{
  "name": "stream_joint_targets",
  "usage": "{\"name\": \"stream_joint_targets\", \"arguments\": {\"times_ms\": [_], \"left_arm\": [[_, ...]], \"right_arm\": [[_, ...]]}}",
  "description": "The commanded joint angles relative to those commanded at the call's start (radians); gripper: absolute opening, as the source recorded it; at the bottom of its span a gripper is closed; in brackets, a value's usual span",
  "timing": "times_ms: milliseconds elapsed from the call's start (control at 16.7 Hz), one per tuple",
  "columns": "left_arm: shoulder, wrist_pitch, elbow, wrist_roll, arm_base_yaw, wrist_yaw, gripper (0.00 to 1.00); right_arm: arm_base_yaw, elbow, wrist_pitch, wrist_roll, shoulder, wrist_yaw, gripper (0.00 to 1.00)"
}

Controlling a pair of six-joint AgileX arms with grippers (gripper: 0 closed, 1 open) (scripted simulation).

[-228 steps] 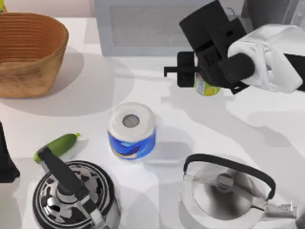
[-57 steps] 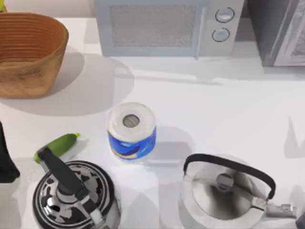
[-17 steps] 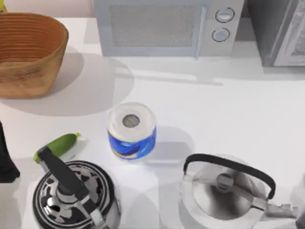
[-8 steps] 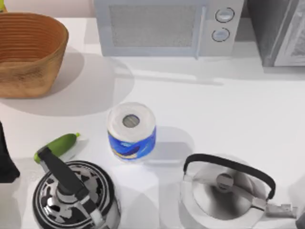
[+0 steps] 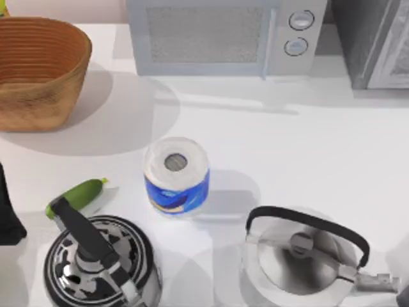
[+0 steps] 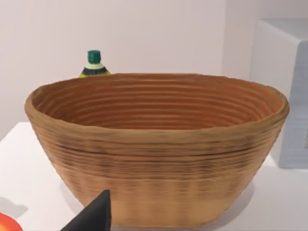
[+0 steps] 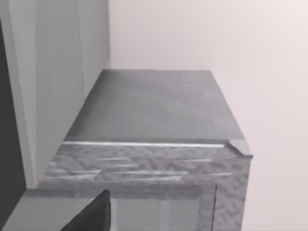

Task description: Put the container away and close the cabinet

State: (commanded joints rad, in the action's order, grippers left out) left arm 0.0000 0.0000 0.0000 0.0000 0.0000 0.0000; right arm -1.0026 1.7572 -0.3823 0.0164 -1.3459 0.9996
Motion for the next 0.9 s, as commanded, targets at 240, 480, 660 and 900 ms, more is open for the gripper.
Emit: {"name": "stream_joint_targets", "arguments": {"times_ms": [240, 480, 660, 900], "left_arm": [[0.0, 0.0, 0.0, 0.0, 0.0, 0.0, 1.0], [0.0, 0.0, 0.0, 0.0, 0.0, 0.0, 1.0], [0.0, 0.0, 0.0, 0.0, 0.0, 0.0, 1.0], [0.0, 0.0, 0.0, 0.0, 0.0, 0.0, 1.0]], "right_arm": [[0.165, 0.021, -0.004, -0.013, 0.0, -0.188, 1.0], [0.454, 0.027, -0.023, -0.013, -0.006, -0.495, 1.0], [0.735, 0.022, -0.038, -0.009, -0.003, -0.765, 1.0], [1.107, 0.003, -0.05, -0.006, 0.013, -1.109, 1.0]]}}
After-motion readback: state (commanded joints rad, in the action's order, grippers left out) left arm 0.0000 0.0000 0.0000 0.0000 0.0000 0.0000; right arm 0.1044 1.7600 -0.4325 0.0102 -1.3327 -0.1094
